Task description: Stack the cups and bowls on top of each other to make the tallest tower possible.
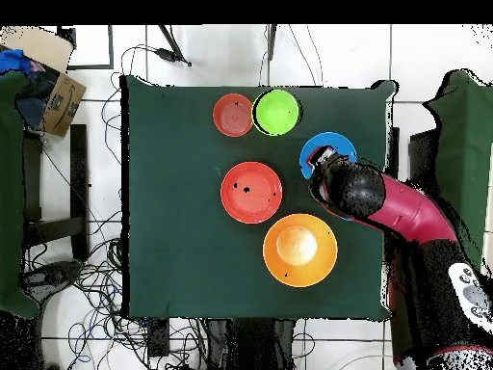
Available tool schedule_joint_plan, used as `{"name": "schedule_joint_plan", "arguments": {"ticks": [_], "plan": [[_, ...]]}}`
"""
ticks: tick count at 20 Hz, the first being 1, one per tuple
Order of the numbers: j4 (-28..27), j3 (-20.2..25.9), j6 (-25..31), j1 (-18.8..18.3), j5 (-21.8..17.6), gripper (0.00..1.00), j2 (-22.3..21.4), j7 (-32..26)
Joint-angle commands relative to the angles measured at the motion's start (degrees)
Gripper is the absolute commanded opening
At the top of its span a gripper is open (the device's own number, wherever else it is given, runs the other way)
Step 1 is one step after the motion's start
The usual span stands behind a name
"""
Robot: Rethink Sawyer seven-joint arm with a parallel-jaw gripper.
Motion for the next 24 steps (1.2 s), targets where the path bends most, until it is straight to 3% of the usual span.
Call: {"name": "schedule_joint_plan", "arguments": {"ticks": [1, 7, 15, 24], "plan": [[2.18, 1.93, 6.45, -0.98, -6.22, 1.00, 2.42, -7.12], [4.61, 4.93, 7.16, -3.36, -7.68, 1.00, 3.12, -10.24], [7.07, 6.71, 10.86, -4.44, -9.65, 1.00, 0.55, -11.69], [10.65, 7.18, 5.77, -5.08, -12.47, 1.00, 1.47, -8.79]]}}
